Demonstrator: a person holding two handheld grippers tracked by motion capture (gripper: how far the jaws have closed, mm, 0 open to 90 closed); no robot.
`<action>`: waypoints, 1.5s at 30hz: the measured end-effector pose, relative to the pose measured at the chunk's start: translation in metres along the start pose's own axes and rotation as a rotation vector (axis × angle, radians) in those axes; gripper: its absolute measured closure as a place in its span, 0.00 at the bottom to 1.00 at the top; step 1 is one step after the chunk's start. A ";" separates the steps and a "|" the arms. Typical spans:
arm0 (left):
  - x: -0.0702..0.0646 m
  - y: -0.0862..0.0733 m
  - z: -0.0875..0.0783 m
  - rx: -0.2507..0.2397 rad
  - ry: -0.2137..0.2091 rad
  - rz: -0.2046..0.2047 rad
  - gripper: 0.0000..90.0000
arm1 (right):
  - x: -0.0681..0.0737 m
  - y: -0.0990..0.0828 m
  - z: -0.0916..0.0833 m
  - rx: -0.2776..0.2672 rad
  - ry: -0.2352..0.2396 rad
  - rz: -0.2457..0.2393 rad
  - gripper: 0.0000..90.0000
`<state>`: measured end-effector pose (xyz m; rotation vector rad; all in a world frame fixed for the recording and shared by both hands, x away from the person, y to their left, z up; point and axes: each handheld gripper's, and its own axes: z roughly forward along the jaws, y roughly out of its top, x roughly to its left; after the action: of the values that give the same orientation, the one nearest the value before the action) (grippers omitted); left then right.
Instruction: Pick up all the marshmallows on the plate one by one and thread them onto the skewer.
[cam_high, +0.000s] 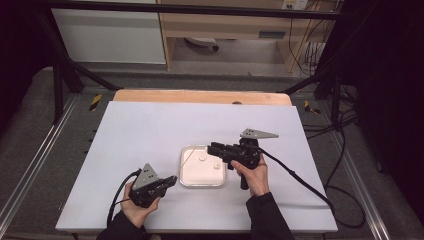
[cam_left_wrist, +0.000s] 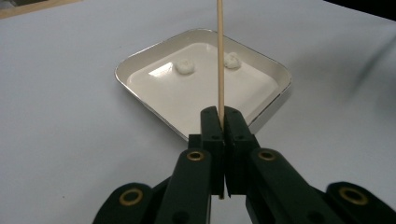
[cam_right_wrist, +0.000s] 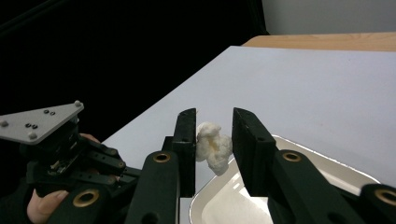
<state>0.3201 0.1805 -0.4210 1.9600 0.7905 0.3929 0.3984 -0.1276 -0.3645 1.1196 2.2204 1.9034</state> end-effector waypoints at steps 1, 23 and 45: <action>0.000 0.000 0.000 -0.001 -0.002 0.004 0.98 | 0.000 0.002 0.001 -0.005 0.002 -0.001 0.80; -0.006 0.001 -0.001 -0.015 -0.007 0.035 0.98 | -0.001 0.013 0.020 0.015 0.094 0.056 0.80; -0.008 -0.001 0.004 0.023 -0.020 0.095 0.98 | 0.002 0.000 0.031 0.057 0.169 0.091 0.85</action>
<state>0.3156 0.1730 -0.4234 2.0254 0.6931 0.4216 0.4104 -0.1004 -0.3720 1.1254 2.3624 2.0551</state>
